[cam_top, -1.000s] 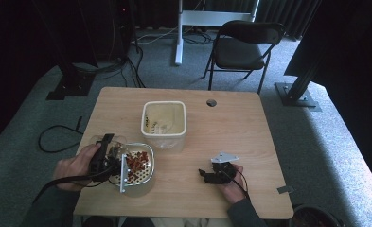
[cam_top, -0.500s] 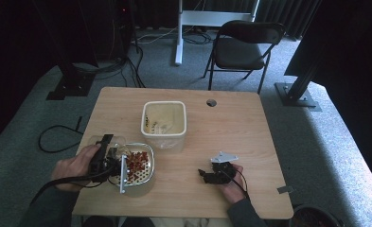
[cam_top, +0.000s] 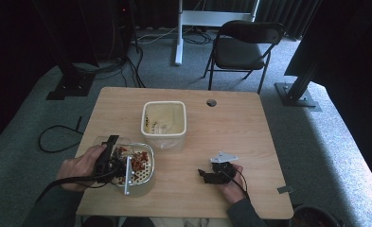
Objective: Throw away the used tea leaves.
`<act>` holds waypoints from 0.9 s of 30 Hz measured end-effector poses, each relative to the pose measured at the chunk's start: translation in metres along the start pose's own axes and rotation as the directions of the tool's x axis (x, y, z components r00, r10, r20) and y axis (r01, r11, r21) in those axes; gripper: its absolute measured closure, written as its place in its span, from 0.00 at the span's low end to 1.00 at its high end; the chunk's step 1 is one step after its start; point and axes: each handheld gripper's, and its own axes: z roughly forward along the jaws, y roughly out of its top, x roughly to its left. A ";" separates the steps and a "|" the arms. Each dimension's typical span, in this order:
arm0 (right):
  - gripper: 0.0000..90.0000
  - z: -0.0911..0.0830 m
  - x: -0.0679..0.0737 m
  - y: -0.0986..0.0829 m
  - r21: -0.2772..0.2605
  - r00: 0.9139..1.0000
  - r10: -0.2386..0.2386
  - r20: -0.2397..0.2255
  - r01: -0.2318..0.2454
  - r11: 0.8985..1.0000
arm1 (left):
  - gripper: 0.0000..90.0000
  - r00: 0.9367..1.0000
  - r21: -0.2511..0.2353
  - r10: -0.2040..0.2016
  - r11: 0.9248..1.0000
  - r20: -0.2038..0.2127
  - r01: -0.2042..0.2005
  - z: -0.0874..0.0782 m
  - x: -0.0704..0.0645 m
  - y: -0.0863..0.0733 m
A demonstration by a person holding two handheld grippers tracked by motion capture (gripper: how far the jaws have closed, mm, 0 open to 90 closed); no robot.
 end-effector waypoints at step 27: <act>0.31 0.000 0.001 0.000 0.000 1.000 -0.001 -0.003 0.001 1.000 | 0.42 0.984 0.063 0.179 0.982 -0.005 -0.178 -0.001 0.000 -0.004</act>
